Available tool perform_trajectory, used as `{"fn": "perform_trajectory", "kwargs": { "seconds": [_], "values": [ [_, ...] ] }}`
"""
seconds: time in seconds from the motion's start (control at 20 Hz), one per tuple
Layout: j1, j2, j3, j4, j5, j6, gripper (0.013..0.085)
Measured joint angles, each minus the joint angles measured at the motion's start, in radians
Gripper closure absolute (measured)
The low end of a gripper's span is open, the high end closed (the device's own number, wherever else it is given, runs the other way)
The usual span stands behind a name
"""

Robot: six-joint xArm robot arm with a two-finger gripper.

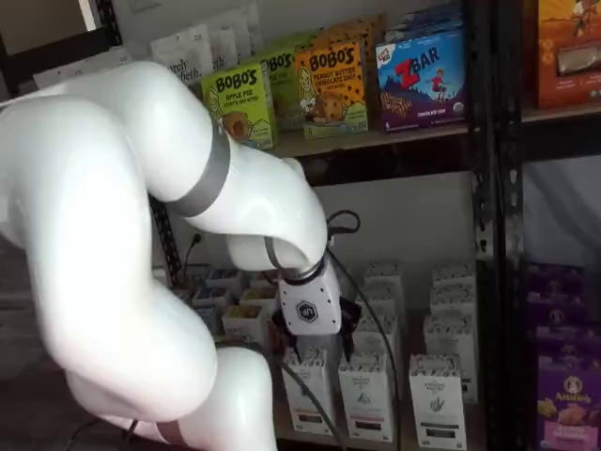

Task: Pick up the white box with a green strip in the middle, on the bottom shelf, the sixth box from the left

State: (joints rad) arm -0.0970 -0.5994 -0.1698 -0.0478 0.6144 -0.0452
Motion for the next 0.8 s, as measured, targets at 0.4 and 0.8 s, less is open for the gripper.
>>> {"fn": "perform_trajectory", "kwargs": {
  "seconds": [0.4, 0.8],
  "values": [
    [-0.001, 0.212, -0.014, -0.072, -0.215, 0.068, 0.0130],
    [-0.026, 0.449, -0.101, -0.206, -0.328, 0.174, 0.0130]
  ]
}}
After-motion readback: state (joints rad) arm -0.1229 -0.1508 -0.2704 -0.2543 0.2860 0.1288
